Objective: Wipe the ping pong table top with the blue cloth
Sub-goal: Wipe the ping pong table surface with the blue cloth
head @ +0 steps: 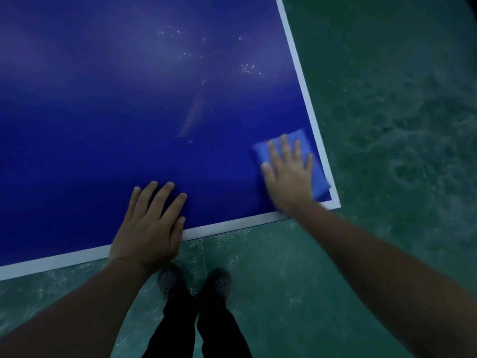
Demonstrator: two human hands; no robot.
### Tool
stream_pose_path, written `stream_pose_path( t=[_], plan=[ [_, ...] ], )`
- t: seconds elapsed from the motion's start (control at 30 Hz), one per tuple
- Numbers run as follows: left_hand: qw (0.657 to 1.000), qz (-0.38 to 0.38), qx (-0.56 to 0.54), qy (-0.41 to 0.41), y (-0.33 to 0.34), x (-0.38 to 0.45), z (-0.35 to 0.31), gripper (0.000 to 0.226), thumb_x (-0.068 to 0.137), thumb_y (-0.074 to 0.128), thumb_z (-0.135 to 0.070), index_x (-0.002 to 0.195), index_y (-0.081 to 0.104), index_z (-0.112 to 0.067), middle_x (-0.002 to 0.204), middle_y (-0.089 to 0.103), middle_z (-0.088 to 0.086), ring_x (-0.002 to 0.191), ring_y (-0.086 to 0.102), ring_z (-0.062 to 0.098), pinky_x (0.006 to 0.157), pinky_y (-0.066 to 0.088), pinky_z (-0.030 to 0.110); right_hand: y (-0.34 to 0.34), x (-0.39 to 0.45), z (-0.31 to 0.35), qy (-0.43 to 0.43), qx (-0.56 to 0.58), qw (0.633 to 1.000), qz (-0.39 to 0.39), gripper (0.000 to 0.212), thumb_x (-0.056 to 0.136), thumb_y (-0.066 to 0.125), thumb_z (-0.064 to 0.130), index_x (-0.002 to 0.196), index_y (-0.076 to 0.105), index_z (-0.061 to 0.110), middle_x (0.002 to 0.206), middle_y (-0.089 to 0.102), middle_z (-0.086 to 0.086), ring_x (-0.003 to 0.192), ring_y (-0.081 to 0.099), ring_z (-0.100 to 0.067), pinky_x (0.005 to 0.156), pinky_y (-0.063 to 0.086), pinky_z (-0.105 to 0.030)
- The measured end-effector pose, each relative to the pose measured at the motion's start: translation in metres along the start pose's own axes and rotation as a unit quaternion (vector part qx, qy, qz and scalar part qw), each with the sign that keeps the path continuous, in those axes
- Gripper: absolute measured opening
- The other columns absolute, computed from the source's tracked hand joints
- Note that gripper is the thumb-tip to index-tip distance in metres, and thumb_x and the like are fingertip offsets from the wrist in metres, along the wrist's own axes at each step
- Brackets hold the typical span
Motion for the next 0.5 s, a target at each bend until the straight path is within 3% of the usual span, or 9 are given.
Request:
stream_pose_path(
  t=[0.07,0.13,0.23,0.3,0.37,0.43,0.5],
  plan=[
    [1.0,0.001,-0.008,-0.002,-0.001,0.0,0.001,0.057,0.098,0.03,-0.039,0.139,0.056,-0.009,0.148,0.046,0.017,0.141,0.031,0.042,0.12,0.013,0.056,0.014,-0.044,0.027,-0.143,-0.019,0.989,0.031,0.058,0.104,0.013,0.055,0.158,0.016,0.033,0.167,0.011,0.001,0.154,0.006,-0.03,0.121,0.003,-0.057],
    [1.0,0.001,-0.013,0.001,-0.001,-0.001,0.001,0.058,0.097,0.031,-0.04,0.139,0.056,-0.009,0.148,0.046,0.017,0.141,0.032,0.042,0.121,0.012,0.056,0.01,-0.035,0.01,-0.167,-0.043,0.984,0.04,0.058,0.104,0.013,0.056,0.158,0.016,0.036,0.168,0.009,0.004,0.154,0.004,-0.028,0.121,0.002,-0.056],
    [1.0,-0.001,-0.02,0.004,-0.002,0.0,0.002,0.058,0.097,0.031,-0.04,0.138,0.057,-0.009,0.147,0.046,0.017,0.141,0.032,0.041,0.121,0.011,0.056,-0.007,0.003,-0.04,0.077,-0.002,0.997,0.027,0.058,0.104,0.017,0.053,0.159,0.007,0.036,0.168,-0.002,0.006,0.154,-0.005,-0.024,0.122,-0.002,-0.056],
    [0.999,0.003,-0.037,0.0,-0.004,-0.002,0.002,0.059,0.096,0.031,-0.042,0.138,0.056,-0.009,0.148,0.046,0.016,0.142,0.03,0.04,0.122,0.009,0.054,-0.004,-0.007,-0.034,0.171,0.021,0.985,0.007,0.059,0.104,0.017,0.053,0.159,0.006,0.035,0.168,-0.003,0.005,0.154,-0.006,-0.026,0.121,0.0,-0.059],
    [0.998,0.002,-0.06,-0.004,-0.007,-0.004,0.003,0.061,0.095,0.031,-0.043,0.14,0.054,-0.009,0.151,0.043,0.014,0.145,0.027,0.037,0.123,0.007,0.053,0.007,-0.036,0.012,0.1,0.012,0.995,-0.003,0.061,0.102,0.015,0.054,0.159,0.012,0.032,0.168,0.003,0.0,0.154,0.0,-0.029,0.121,0.0,-0.06],
    [0.996,-0.012,-0.093,-0.011,-0.011,-0.006,0.006,0.061,0.095,0.032,-0.042,0.141,0.053,-0.008,0.152,0.041,0.014,0.146,0.025,0.036,0.123,0.006,0.051,0.018,-0.062,0.045,-0.048,-0.001,0.998,0.029,0.061,0.102,0.014,0.057,0.158,0.018,0.033,0.168,0.01,0.001,0.154,0.003,-0.029,0.121,0.002,-0.059],
    [0.994,-0.029,-0.104,-0.019,-0.014,-0.008,0.012,0.06,0.095,0.033,-0.04,0.14,0.052,-0.006,0.153,0.041,0.015,0.146,0.026,0.035,0.124,0.003,0.046,0.012,-0.048,0.032,-0.101,-0.019,0.994,0.046,0.062,0.101,0.012,0.059,0.158,0.014,0.035,0.168,0.007,0.004,0.155,0.0,-0.026,0.122,0.003,-0.058]
  ],
)
Point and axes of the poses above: each hand's wrist, its own x-axis towards the middle knuckle, its own y-axis out of the palm, z = x × y, the point moved 4 cm from there along x, towards the middle knuckle
